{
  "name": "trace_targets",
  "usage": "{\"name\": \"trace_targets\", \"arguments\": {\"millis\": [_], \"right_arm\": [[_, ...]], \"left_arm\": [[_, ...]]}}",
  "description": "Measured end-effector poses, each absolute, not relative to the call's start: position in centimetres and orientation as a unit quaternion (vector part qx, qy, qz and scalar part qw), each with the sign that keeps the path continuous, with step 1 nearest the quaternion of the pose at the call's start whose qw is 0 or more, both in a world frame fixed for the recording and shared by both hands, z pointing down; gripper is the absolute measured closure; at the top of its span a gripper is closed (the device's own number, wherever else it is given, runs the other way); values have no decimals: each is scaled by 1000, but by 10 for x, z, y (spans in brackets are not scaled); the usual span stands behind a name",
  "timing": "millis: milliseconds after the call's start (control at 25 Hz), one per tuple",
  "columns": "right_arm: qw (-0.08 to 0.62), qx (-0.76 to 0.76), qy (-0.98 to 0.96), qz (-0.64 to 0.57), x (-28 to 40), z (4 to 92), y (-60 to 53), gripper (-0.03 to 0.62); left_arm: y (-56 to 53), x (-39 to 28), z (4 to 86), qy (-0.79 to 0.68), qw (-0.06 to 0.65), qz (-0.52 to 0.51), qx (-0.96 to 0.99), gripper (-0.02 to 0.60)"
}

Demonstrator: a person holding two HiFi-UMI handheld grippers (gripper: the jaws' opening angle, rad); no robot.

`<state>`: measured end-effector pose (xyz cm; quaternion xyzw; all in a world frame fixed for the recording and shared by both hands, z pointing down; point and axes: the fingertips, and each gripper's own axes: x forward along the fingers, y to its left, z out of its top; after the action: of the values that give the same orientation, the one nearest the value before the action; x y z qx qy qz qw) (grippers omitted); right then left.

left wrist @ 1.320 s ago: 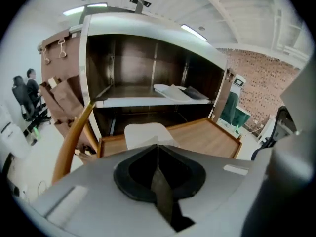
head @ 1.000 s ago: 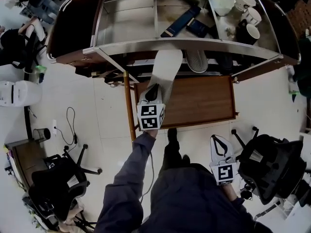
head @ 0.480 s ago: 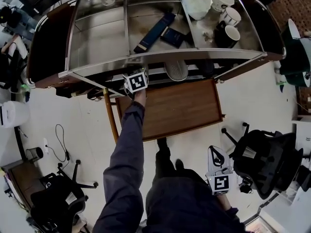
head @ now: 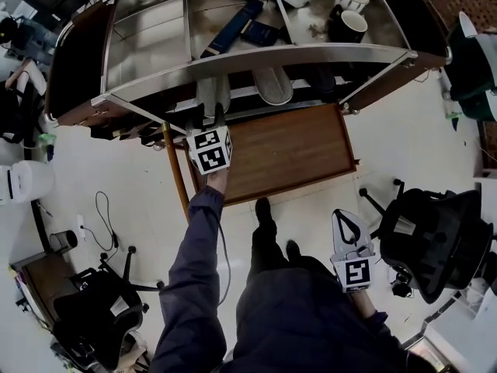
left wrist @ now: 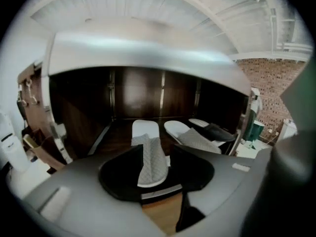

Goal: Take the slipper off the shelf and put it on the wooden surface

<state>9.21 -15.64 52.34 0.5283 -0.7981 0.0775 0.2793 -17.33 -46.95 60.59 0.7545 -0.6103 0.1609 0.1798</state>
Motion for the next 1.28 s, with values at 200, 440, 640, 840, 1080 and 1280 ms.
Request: {"name": "trace_targets", "arguments": {"millis": [200, 440, 640, 840, 1080, 1280], "right_arm": [[252, 507, -823, 54, 93, 516, -129, 592], [219, 471, -853, 47, 98, 507, -66, 592], [196, 426, -882, 34, 97, 509, -3, 592], [189, 402, -896, 25, 97, 509, 57, 592], [183, 386, -904, 3, 101, 493, 111, 592], [176, 387, -905, 4, 110, 488, 136, 592]], "left_arm": [[-315, -109, 572, -556, 185, 145, 797, 408], [-128, -26, 552, -506, 226, 135, 822, 408], [-11, 19, 535, -503, 234, 110, 825, 408], [66, 36, 526, -513, 210, 105, 826, 410], [129, 34, 511, -513, 184, 106, 832, 410], [156, 45, 502, -506, 174, 98, 839, 414]]}}
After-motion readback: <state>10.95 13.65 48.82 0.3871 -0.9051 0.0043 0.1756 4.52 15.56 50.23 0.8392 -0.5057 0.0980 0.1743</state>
